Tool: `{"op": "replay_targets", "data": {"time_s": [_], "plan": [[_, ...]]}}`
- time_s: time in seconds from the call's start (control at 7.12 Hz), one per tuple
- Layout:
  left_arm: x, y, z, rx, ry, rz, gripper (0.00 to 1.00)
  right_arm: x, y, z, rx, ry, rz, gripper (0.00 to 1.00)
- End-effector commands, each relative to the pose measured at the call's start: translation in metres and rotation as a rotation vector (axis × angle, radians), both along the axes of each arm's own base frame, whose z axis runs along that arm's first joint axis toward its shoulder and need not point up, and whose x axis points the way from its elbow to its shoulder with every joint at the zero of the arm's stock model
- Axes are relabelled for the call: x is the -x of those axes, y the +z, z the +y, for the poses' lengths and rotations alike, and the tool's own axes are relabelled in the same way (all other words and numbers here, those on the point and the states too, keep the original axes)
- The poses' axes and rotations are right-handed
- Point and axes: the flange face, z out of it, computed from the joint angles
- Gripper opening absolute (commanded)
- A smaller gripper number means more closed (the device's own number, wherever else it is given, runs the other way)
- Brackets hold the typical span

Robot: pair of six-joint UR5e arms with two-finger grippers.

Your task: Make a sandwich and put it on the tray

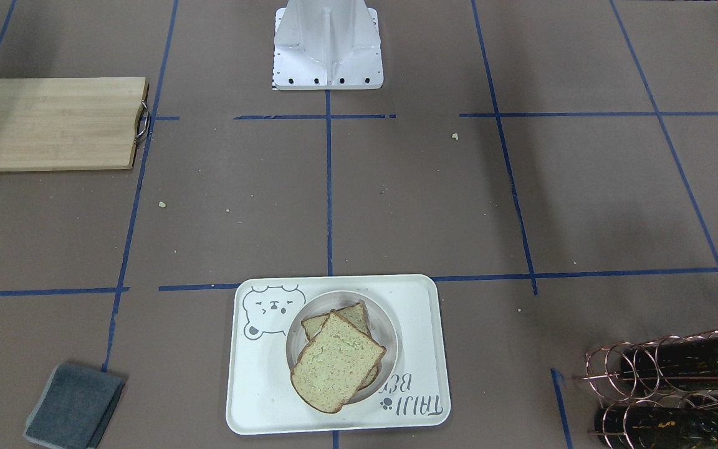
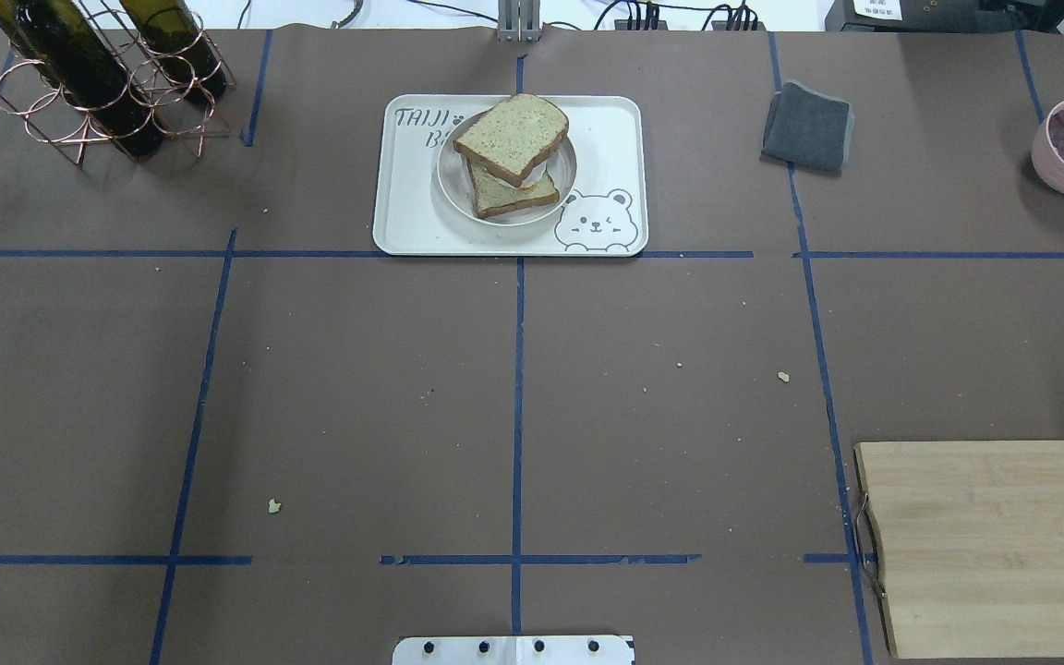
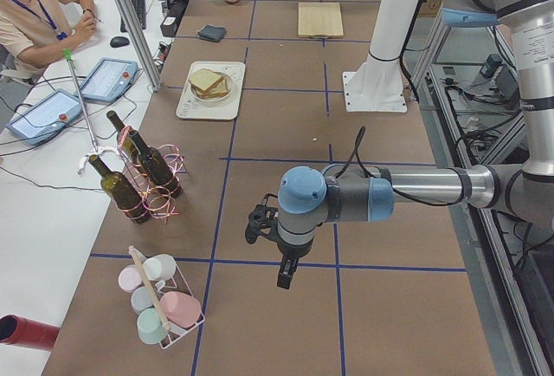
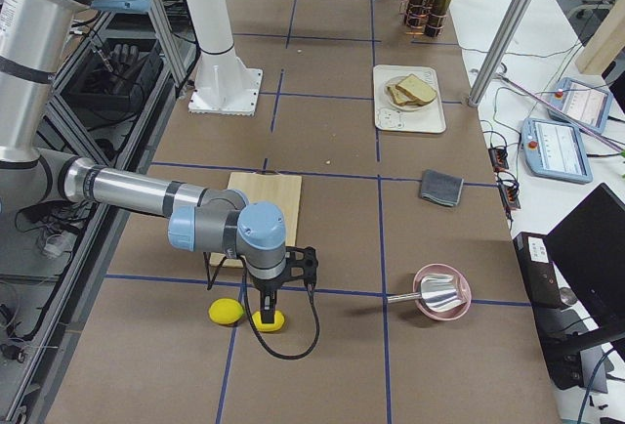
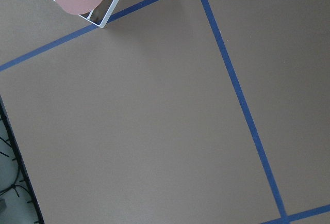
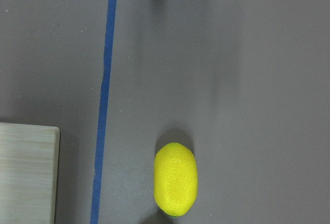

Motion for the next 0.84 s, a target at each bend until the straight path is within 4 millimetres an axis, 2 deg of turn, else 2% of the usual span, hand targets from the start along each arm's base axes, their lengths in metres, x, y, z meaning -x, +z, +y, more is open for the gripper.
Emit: {"op": "replay_targets", "data": {"time_s": [0.0, 0.7], "plan": [[-0.0008, -0.006, -0.0018, -0.015, -0.001, 0.011, 1.0, 0.0001, -0.0012, -0.0008, -0.003, 0.0, -0.001, 1.0], [-0.0014, -0.0063, -0.0014, -0.045, 0.034, 0.008, 1.0, 0.0011, -0.0016, -0.0008, -0.036, 0.002, -0.021, 1.0]]}}
